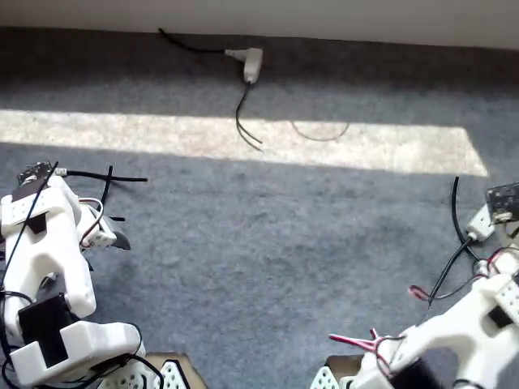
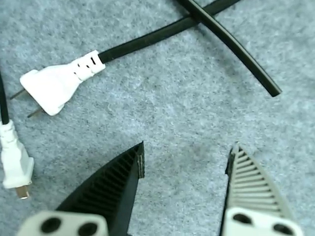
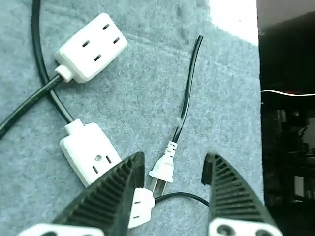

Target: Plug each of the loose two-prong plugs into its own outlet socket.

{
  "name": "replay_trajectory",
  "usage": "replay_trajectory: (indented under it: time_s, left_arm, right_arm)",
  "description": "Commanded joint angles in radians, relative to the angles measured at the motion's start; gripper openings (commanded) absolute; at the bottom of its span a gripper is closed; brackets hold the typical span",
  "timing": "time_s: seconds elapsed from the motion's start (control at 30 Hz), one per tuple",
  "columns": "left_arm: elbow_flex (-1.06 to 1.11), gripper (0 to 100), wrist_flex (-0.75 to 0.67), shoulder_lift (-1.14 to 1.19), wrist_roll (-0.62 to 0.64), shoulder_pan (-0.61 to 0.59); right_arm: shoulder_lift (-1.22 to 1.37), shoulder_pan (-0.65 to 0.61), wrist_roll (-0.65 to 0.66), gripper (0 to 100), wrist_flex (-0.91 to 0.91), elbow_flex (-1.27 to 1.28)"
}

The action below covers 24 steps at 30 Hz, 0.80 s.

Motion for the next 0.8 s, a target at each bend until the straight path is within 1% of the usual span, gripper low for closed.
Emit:
replay_trajectory:
  time_s: [0.0,0.1,0.23,0.3,0.37,0.43,0.5,0.53,0.67,0.77]
  left_arm:
    - [-0.008,28,-0.006,-0.041,0.003,0.018]
    - [-0.008,28,-0.006,-0.041,0.003,0.018]
    - [-0.008,28,-0.006,-0.041,0.003,0.019]
    - [-0.008,28,-0.006,-0.041,0.003,0.019]
    - [-0.008,28,-0.006,-0.041,0.003,0.019]
    - [-0.008,28,-0.006,-0.041,0.003,0.019]
    - [-0.008,28,-0.006,-0.041,0.003,0.024]
    - [-0.008,28,-0.006,-0.041,0.003,0.03]
    - [-0.008,28,-0.006,-0.041,0.003,0.061]
    - [-0.008,28,-0.006,-0.041,0.003,0.061]
  right_arm:
    - [0.332,0.044,-0.1,19.6,0.217,-0.449]
    - [0.608,0.096,-0.107,19.6,0.475,-0.806]
    - [0.911,0.154,-0.124,19.6,0.915,-1.33]
    - [1.033,0.176,-0.218,19.6,1.106,-1.578]
    - [1.15,0.191,-0.353,19.7,1.234,-1.801]
    - [1.251,0.2,-0.485,19.8,1.296,-1.989]
    - [1.33,0.213,-0.617,19.9,1.293,-2.1]
    - [1.357,0.214,-0.655,19.9,1.293,-2.134]
    - [1.386,0.211,-0.695,19.9,1.294,-2.144]
    - [1.38,0.219,-0.709,19.9,1.294,-2.084]
